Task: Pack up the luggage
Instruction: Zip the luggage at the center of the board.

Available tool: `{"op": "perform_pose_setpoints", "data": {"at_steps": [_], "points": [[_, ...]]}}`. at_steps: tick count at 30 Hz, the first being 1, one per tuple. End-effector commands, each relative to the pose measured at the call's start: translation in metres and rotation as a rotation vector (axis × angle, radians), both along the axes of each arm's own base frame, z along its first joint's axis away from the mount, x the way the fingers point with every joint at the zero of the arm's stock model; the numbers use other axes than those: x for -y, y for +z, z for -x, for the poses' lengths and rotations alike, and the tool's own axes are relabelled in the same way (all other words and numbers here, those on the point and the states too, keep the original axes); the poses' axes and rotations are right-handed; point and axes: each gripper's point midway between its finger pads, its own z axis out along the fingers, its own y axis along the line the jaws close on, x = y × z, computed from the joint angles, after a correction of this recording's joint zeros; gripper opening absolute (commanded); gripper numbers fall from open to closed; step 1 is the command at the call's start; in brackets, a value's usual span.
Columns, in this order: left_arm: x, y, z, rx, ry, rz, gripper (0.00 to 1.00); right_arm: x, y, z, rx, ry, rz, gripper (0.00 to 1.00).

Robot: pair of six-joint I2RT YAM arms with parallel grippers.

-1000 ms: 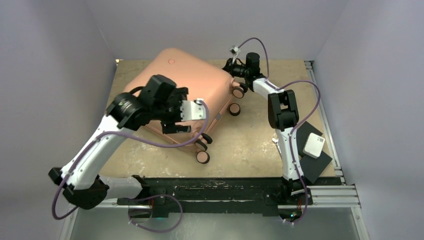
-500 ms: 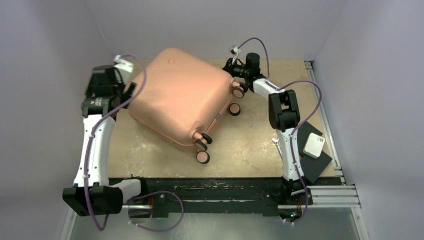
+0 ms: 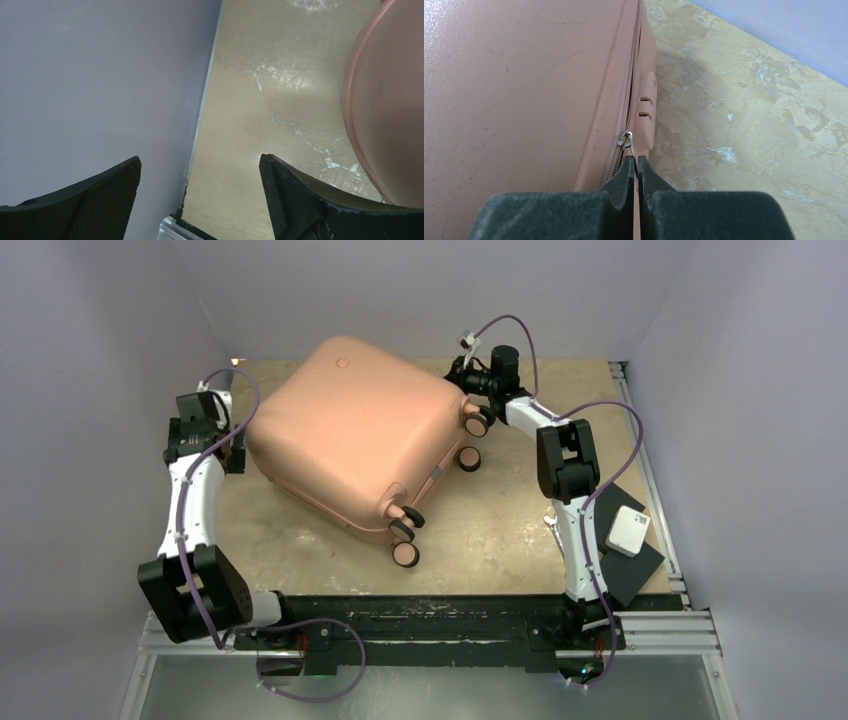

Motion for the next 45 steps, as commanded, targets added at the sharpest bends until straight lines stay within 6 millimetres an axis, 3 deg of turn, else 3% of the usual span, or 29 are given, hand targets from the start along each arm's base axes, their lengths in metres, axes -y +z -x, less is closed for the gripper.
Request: {"op": "perform_pose_setpoints", "data": {"at_steps": [1,9,10,20,27,34,40,45], "points": [[-0.005,-0.026,-0.012,0.000,0.044,0.026,0.87,-0.030,0.030,0.013,0.045,0.017,-0.008,0.00],[-0.012,-0.058,-0.041,-0.021,0.053,0.039,0.84,-0.037,0.024,0.037,0.023,0.106,-0.014,0.00],[-0.007,-0.070,-0.054,-0.038,0.048,0.027,0.83,-0.038,0.025,0.047,0.049,0.122,0.004,0.00],[0.024,-0.100,-0.102,-0.051,0.017,0.012,0.83,-0.038,0.031,0.081,0.083,0.173,0.016,0.00],[0.089,-0.106,-0.163,-0.037,-0.126,-0.011,0.83,-0.022,0.029,0.129,0.098,0.183,0.049,0.00],[0.174,-0.120,-0.223,-0.059,-0.321,-0.002,0.82,0.010,-0.001,0.176,0.021,0.071,0.102,0.00],[0.260,-0.120,-0.256,-0.052,-0.539,0.007,0.84,0.027,0.008,0.200,0.037,-0.029,0.063,0.00],[0.302,-0.110,-0.273,-0.021,-0.676,0.118,0.85,0.026,0.014,0.231,0.011,-0.008,0.017,0.00]]}}
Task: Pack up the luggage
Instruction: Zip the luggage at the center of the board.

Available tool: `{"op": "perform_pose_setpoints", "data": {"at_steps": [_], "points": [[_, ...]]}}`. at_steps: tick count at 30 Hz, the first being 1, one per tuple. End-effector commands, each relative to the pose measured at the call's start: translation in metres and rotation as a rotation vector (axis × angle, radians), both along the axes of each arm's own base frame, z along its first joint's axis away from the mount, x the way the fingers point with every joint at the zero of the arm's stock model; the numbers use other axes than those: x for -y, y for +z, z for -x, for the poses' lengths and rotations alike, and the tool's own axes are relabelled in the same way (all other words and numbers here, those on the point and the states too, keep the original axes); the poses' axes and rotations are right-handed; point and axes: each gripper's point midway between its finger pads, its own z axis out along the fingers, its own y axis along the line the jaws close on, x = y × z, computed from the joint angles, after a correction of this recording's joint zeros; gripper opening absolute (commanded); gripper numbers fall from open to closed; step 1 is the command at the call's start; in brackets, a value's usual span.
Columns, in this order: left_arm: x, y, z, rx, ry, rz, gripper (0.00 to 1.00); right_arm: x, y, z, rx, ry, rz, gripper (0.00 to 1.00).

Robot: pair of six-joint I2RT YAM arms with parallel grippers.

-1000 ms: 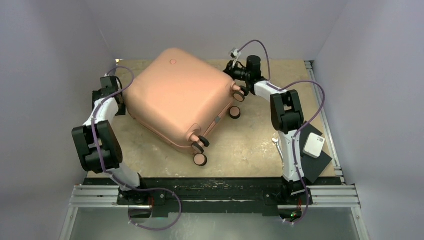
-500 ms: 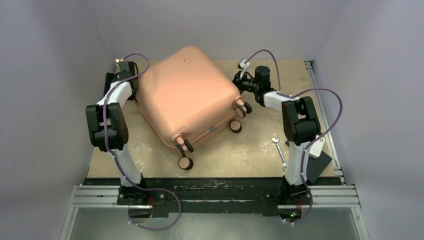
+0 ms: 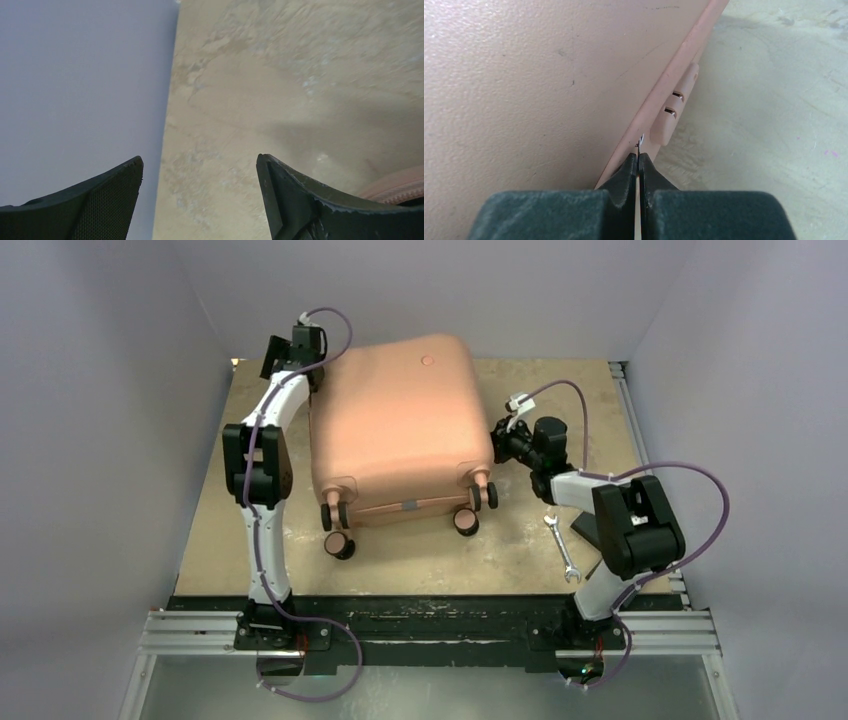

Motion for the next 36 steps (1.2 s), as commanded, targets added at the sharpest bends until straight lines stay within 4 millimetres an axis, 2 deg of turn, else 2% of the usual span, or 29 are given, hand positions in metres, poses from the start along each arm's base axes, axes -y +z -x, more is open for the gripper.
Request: {"op": "perform_pose_setpoints", "data": {"at_steps": [1,3,6,11,14,16,18,20,24,26,28,29,33,36], "points": [[0.198,-0.044,0.005,-0.153,-0.537,0.284,0.85,-0.080,0.019,0.085,-0.050,0.376,-0.144,0.00],[0.205,-0.030,0.004,-0.130,-0.586,0.293,0.86,-0.076,0.021,0.088,-0.048,0.353,-0.144,0.00],[0.193,0.002,0.003,-0.075,-0.564,0.238,0.88,-0.070,0.018,0.087,-0.073,0.301,-0.142,0.00],[0.158,0.085,0.014,0.051,-0.472,0.153,0.92,-0.043,0.029,0.050,-0.002,0.133,-0.105,0.00],[0.145,0.137,0.029,0.128,-0.437,0.128,0.94,-0.027,0.038,0.031,0.048,0.042,-0.089,0.00],[0.145,0.169,0.043,0.177,-0.445,0.137,0.94,-0.017,0.044,0.019,0.077,-0.011,-0.084,0.00],[0.148,0.194,0.059,0.211,-0.467,0.145,0.95,-0.008,0.053,0.005,0.110,-0.052,-0.087,0.00],[0.150,0.210,0.075,0.223,-0.482,0.143,0.98,-0.002,0.060,-0.006,0.134,-0.073,-0.102,0.00],[0.150,0.227,0.107,0.226,-0.495,0.134,0.99,-0.003,0.070,-0.010,0.168,-0.069,-0.123,0.00],[0.161,0.232,0.132,0.205,-0.579,0.153,0.99,-0.004,0.072,-0.011,0.177,-0.063,-0.128,0.00],[0.176,0.226,0.157,0.153,-0.686,0.146,0.99,-0.012,0.069,-0.006,0.163,-0.023,-0.146,0.00],[0.174,0.213,0.167,0.120,-0.693,0.119,0.99,-0.015,0.067,-0.003,0.156,-0.009,-0.149,0.00],[0.142,0.201,0.186,0.115,-0.623,-0.001,0.99,-0.030,0.059,0.013,0.144,0.050,-0.153,0.00],[0.142,0.196,0.196,0.111,-0.668,0.012,0.99,-0.051,0.055,0.033,0.129,0.120,-0.150,0.00]]}}
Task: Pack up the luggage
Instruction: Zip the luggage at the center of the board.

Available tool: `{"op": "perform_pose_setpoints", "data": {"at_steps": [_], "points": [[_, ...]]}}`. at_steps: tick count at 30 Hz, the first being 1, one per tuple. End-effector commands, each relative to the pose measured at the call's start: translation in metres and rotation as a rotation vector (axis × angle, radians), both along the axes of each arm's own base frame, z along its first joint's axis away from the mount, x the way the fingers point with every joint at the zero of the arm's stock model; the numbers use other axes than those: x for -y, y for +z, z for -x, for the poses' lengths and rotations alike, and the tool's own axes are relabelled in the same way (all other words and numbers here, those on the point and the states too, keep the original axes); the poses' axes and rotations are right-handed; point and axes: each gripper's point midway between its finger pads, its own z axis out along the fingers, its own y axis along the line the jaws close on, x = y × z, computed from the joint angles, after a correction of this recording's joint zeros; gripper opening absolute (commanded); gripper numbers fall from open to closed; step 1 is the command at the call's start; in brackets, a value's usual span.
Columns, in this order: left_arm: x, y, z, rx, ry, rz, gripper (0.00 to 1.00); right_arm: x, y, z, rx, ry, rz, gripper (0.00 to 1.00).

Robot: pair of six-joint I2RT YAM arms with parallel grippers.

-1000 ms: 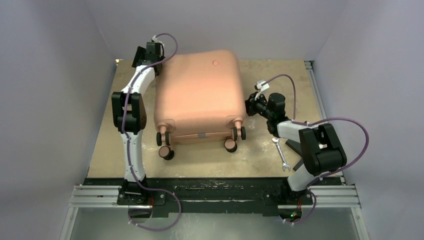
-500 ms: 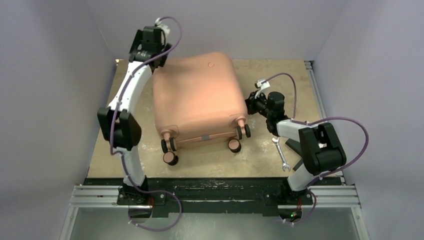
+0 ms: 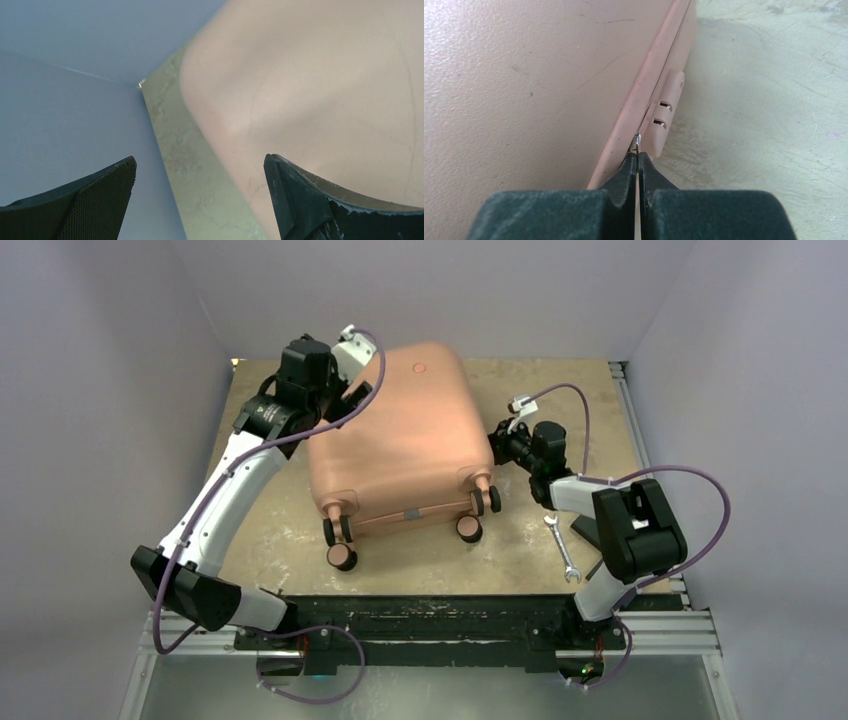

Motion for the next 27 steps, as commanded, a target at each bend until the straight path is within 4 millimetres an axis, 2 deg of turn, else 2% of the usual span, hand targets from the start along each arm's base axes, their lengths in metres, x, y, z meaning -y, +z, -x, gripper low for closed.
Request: {"op": "perform_pose_setpoints", "data": {"at_steps": [1,6,7,11,14,16,20,22,24,25,27], "points": [[-0.003,-0.011,0.010,-0.028,-0.060,-0.043,0.99,-0.069,0.051,0.037,0.157,0.242,-0.093,0.00],[0.044,-0.004,0.014,-0.093,-0.286,0.053,0.99,-0.114,0.048,0.080,0.125,0.380,-0.115,0.00],[0.053,0.005,0.013,-0.088,-0.319,0.066,0.99,-0.121,0.046,0.086,0.118,0.398,-0.124,0.00],[0.094,0.015,0.009,-0.105,-0.457,0.102,0.99,-0.139,0.035,0.101,0.071,0.443,-0.151,0.00],[0.136,0.017,0.018,-0.143,-0.587,0.110,0.99,-0.143,0.039,0.100,0.055,0.439,-0.172,0.00],[0.165,0.009,0.031,-0.187,-0.679,0.101,0.99,-0.142,0.044,0.100,0.056,0.445,-0.179,0.00],[0.215,-0.021,0.068,-0.301,-0.858,0.060,0.99,-0.125,0.052,0.080,0.099,0.390,-0.159,0.00],[0.231,-0.038,0.082,-0.350,-0.913,0.031,0.99,-0.120,0.050,0.071,0.105,0.372,-0.141,0.00],[0.242,-0.055,0.086,-0.381,-0.921,0.006,0.99,-0.117,0.046,0.063,0.107,0.357,-0.130,0.00],[0.243,-0.063,0.081,-0.381,-0.891,-0.013,0.99,-0.116,0.045,0.060,0.111,0.353,-0.124,0.00],[0.241,-0.066,0.062,-0.337,-0.794,-0.025,0.99,-0.116,0.043,0.053,0.121,0.338,-0.113,0.00]]}}
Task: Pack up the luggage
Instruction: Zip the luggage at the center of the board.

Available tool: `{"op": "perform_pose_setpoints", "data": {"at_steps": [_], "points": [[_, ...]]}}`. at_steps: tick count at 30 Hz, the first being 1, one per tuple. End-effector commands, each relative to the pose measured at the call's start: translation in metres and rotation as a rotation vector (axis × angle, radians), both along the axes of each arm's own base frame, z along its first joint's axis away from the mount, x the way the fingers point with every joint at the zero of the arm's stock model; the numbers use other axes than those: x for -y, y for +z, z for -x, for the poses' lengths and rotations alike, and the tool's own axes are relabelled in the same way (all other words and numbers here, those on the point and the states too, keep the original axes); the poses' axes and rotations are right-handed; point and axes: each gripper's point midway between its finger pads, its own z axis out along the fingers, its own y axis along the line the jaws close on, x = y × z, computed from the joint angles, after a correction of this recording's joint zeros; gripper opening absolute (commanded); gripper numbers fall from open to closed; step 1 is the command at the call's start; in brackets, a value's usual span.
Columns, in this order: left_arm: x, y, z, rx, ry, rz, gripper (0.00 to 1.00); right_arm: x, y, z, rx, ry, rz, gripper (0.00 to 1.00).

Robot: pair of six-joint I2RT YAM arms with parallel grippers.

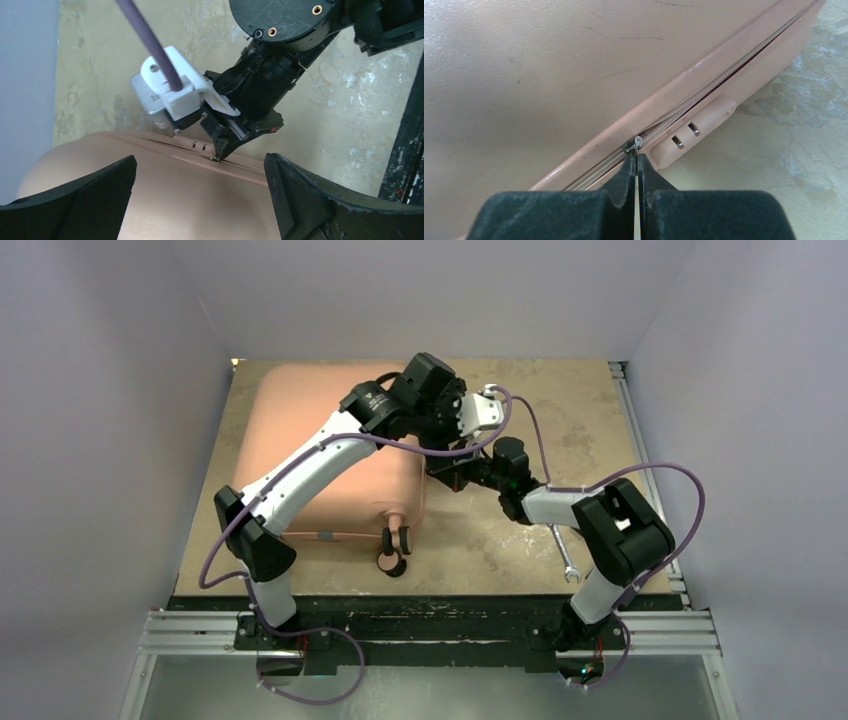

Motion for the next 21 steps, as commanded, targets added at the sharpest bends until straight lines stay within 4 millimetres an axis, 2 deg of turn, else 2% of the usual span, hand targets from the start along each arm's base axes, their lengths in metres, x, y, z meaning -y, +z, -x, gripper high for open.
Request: {"op": "perform_pose_setpoints", "data": {"at_steps": [1,4,7,10,14,21], "points": [[-0.007,-0.002,-0.031,0.094,0.146,-0.026,0.99,-0.002,0.040,-0.033,0.157,-0.033,-0.047,0.00],[-0.018,0.011,-0.058,0.151,0.249,0.008,0.96,-0.003,0.044,-0.047,0.170,-0.055,-0.047,0.00],[-0.023,0.019,-0.062,0.118,0.247,0.050,0.94,0.000,0.045,-0.063,0.179,-0.098,-0.039,0.00],[-0.026,0.014,-0.058,0.110,0.235,0.039,0.93,0.008,0.051,-0.077,0.192,-0.167,-0.033,0.00],[-0.026,-0.004,-0.037,0.044,0.145,-0.002,0.89,0.023,0.056,-0.096,0.200,-0.244,-0.027,0.00],[-0.022,-0.022,0.023,-0.114,-0.102,-0.027,0.85,0.033,0.059,-0.115,0.192,-0.291,-0.005,0.00]]}}
